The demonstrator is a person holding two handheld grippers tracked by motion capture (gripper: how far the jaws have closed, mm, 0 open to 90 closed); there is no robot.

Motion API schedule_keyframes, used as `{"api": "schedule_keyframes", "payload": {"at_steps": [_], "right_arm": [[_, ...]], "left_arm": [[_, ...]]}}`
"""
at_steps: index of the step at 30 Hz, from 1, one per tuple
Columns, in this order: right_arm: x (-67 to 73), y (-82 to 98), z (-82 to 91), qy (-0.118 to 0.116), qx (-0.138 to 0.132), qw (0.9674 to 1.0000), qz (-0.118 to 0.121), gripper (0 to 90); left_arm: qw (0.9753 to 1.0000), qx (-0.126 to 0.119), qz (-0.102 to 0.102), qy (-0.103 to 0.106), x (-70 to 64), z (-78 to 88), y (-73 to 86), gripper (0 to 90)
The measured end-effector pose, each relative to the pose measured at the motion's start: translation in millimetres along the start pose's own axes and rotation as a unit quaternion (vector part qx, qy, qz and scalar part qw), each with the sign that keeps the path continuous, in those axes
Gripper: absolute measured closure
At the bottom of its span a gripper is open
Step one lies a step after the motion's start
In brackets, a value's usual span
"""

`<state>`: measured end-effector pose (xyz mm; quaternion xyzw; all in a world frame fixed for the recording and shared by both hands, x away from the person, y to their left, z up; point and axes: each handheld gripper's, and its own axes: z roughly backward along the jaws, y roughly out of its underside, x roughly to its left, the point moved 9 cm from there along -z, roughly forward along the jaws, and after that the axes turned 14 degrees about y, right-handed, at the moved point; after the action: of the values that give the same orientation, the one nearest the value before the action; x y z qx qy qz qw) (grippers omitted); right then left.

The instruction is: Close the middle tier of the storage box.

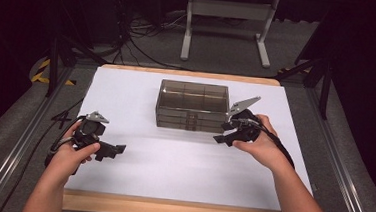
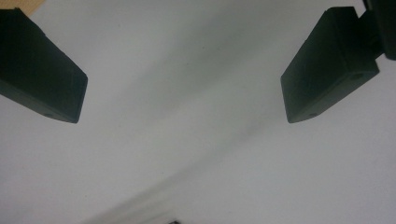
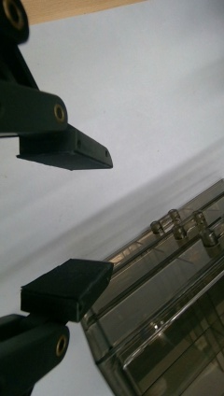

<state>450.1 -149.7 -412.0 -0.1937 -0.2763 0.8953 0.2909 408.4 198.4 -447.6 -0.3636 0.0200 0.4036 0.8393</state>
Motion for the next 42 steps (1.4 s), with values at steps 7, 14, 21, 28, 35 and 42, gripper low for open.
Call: {"api": "schedule_keyframes", "payload": {"at_steps": [7, 14, 21, 28, 35, 42], "right_arm": [[-8.6, 12.7, 6.2, 0.001, -0.002, 1.0000, -0.009, 38.3], [-16.1, 24.8, 10.8, 0.006, -0.012, 0.9998, -0.014, 35.2], [-22.8, 39.0, 12.2, 0.015, -0.013, 0.9995, -0.025, 33.5], [-28.3, 51.3, 11.4, 0.023, -0.007, 0.9993, -0.030, 31.3], [-36.1, 63.3, 12.2, 0.036, -0.014, 0.9983, -0.045, 30.4], [-39.0, 75.4, 4.7, 0.043, 0.000, 0.9980, -0.047, 29.8]], "left_arm": [[1.0000, 0.004, 0.000, -0.003, 2.6, 0.8, 1.7, 1.2], [1.0000, 0.007, 0.004, -0.005, 5.5, 1.8, 3.7, 1.2], [0.9999, 0.008, 0.006, -0.008, 8.6, 1.8, 4.8, 1.2], [0.9999, 0.008, 0.010, -0.011, 11.6, 2.4, 5.7, 1.2], [0.9998, 0.006, 0.011, -0.015, 13.9, 1.2, 6.9, 1.0], [0.9997, 0.009, 0.012, -0.020, 19.4, -0.5, 9.6, 0.8]]}}
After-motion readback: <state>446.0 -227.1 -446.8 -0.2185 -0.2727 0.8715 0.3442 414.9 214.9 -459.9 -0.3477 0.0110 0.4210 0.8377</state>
